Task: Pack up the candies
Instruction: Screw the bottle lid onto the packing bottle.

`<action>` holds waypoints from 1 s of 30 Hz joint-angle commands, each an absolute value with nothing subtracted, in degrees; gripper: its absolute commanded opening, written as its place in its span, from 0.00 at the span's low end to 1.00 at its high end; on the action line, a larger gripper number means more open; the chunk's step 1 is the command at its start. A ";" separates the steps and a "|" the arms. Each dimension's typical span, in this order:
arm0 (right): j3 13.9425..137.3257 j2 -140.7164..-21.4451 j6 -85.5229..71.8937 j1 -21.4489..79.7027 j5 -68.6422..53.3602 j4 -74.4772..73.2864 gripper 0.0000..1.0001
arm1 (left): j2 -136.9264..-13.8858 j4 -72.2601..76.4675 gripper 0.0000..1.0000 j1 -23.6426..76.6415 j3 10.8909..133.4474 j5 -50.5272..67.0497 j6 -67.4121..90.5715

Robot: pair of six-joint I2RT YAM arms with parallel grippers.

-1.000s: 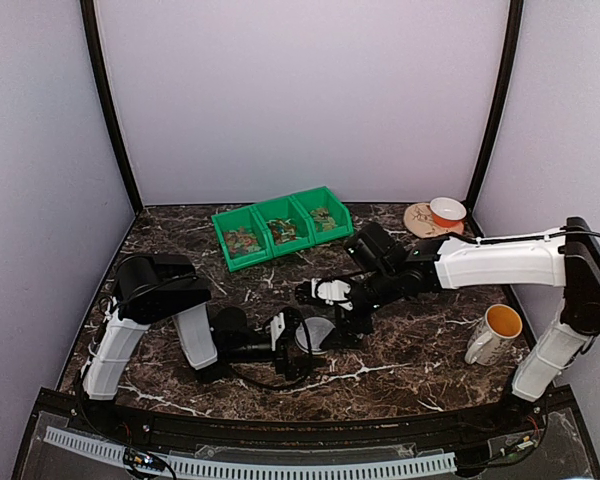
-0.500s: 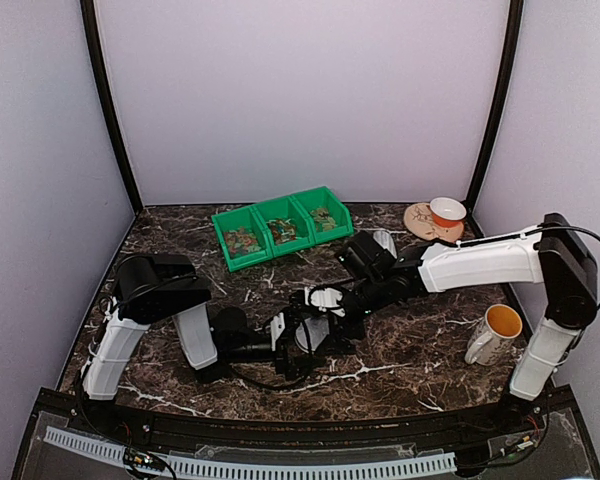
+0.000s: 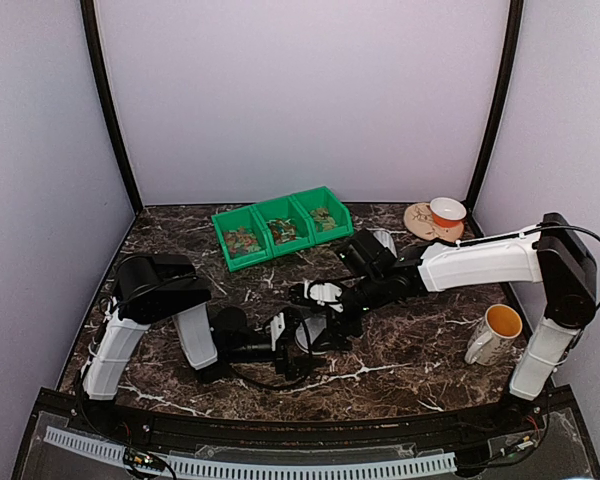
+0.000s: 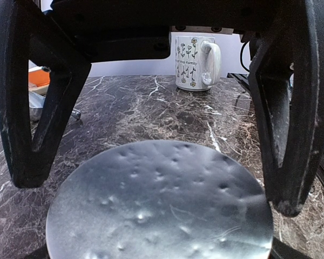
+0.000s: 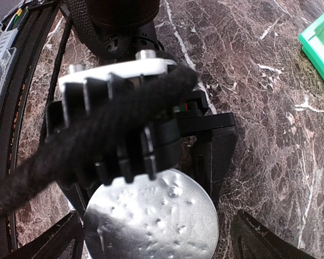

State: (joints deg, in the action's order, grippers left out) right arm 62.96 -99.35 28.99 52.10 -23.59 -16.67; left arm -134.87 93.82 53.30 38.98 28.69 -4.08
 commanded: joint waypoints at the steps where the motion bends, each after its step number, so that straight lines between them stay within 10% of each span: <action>1: 62.04 -99.07 27.46 51.59 -24.15 -14.45 0.94 | -142.91 82.64 0.92 53.79 35.77 28.85 -11.43; 30: 63.33 -101.33 24.36 51.58 -23.58 -16.84 0.89 | -142.98 82.37 0.92 53.88 35.86 27.88 -11.33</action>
State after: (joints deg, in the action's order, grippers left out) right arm 62.87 -100.42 25.12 52.07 -24.16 -17.12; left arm -134.93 93.80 53.30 39.07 28.60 -4.08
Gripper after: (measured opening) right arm 0.911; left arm 0.917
